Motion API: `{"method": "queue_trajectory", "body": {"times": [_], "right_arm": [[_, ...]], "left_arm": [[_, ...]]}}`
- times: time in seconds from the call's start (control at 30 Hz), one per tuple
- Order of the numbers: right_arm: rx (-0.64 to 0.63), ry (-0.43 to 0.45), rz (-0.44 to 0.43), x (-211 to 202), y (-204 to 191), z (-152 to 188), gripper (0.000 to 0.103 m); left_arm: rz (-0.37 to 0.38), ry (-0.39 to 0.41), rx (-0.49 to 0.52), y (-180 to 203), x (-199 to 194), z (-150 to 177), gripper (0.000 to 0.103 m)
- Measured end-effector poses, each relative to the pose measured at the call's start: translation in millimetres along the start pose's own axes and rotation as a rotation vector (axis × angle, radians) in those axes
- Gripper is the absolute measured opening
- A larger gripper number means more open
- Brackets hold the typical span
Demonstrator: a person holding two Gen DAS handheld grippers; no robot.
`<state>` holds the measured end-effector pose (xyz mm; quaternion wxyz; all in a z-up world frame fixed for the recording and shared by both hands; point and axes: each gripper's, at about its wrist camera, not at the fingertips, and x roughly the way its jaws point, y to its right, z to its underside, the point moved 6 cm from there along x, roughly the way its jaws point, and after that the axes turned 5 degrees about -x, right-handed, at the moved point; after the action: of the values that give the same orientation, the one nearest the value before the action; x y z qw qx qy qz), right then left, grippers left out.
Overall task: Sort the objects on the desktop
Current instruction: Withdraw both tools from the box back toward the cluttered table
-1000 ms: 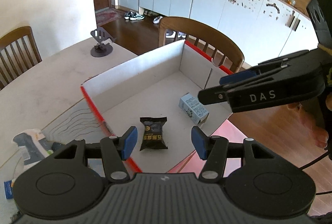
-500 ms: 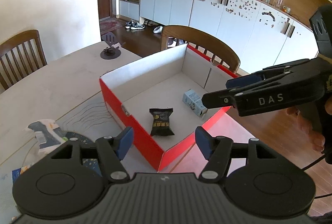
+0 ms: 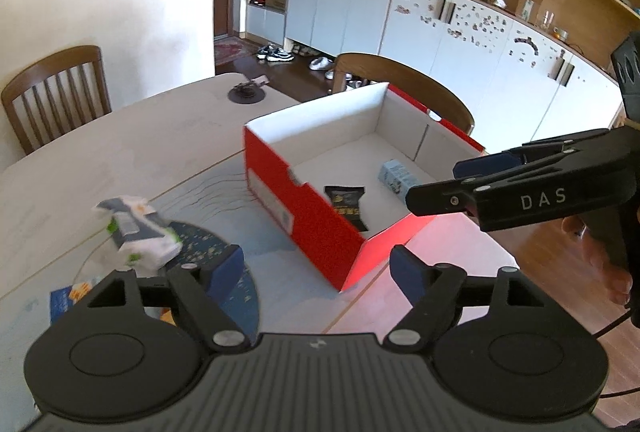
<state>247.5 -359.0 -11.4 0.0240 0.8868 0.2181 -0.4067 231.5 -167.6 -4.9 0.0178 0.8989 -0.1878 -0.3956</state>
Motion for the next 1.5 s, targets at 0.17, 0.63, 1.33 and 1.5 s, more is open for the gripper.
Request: {"method": "queue_trajectory", "body": {"times": [0.17,0.63,1.33,1.5], "right_arm": [[-0.014,-0.002,-0.012,6,-23,2,0.073],[-0.066,-0.027,-0.050,34,-76,8,0.073],[-0.172,-0.089,-0.127,89,-128,22,0.073],[-0.202,-0.099,-0.131,103,-138,24,0.073]], "left_arm": [[-0.036,0.006,-0.029,-27,-14,11,0.087],[-0.117,0.064,-0.057,-90,-44,41,0.103],[-0.184,-0.012,-0.222,-155,-46,96,0.103],[-0.200,-0.027,-0.259,-167,-41,106,0.103]]}}
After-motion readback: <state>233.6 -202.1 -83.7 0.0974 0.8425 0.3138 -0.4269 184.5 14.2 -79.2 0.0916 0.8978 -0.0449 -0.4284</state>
